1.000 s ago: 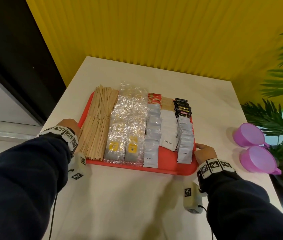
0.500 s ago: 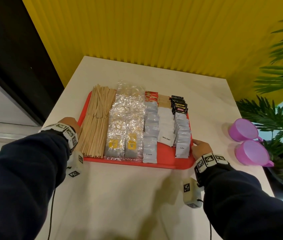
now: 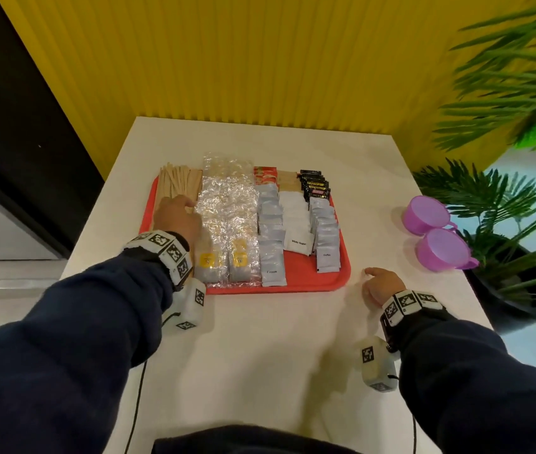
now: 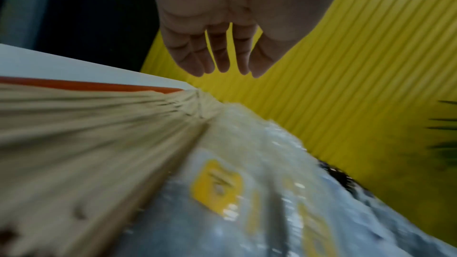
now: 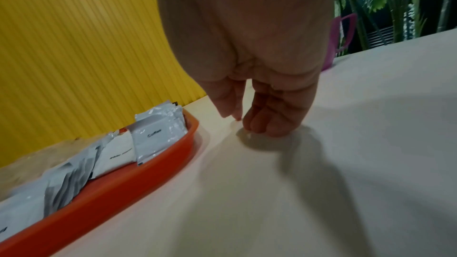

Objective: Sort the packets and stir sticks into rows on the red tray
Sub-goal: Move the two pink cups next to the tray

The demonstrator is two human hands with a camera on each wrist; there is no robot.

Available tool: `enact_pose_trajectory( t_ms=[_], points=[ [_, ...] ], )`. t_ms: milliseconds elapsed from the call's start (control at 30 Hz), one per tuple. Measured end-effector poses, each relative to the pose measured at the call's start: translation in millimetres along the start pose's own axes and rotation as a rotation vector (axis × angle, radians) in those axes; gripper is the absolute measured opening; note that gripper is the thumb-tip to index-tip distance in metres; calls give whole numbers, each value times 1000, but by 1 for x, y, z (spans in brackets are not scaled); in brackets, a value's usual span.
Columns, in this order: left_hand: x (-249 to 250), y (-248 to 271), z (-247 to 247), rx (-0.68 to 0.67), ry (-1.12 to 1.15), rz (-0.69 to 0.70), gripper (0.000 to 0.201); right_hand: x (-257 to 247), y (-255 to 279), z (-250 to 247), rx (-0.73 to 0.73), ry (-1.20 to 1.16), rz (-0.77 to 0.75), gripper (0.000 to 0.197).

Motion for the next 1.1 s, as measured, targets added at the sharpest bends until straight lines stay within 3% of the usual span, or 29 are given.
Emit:
enact_pose_trajectory(
  t_ms=[233, 333, 467, 533, 700, 900, 1000, 1100],
  points=[
    [88, 44, 59, -173, -8, 225, 26, 46, 21, -35, 66, -53, 46, 35],
    [120, 63, 87, -228, -23, 274, 29, 75, 25, -78, 200, 40, 55, 34],
    [154, 87, 127, -290, -27, 302, 29, 128, 22, -132, 354, -211, 115, 29],
    [172, 97, 148, -307, -20, 300, 29, 145, 16, -147, 404, -381, 72, 20],
    [208, 116, 196, -316, -15, 258, 28, 152, -19, -157, 194, -627, -133, 55],
    [229, 134, 238, -368, -18, 194, 25, 137, -34, -161, 29, -500, -208, 33],
    [234, 138, 253, -414, -40, 157, 23, 132, -40, -161, 44, -368, -243, 11],
    [238, 141, 267, -464, -57, 153, 19, 124, -39, -157, 69, -265, -291, 10]
  ],
)
Point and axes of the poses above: each hand's wrist, its own y-axis away from the middle knuckle, its own z-axis out of the palm, x = y × z, the point moved 7 cm from there along -y, towards the middle knuckle, and after that the axes turned 13 degrees about -x, right-handed, at the moved point
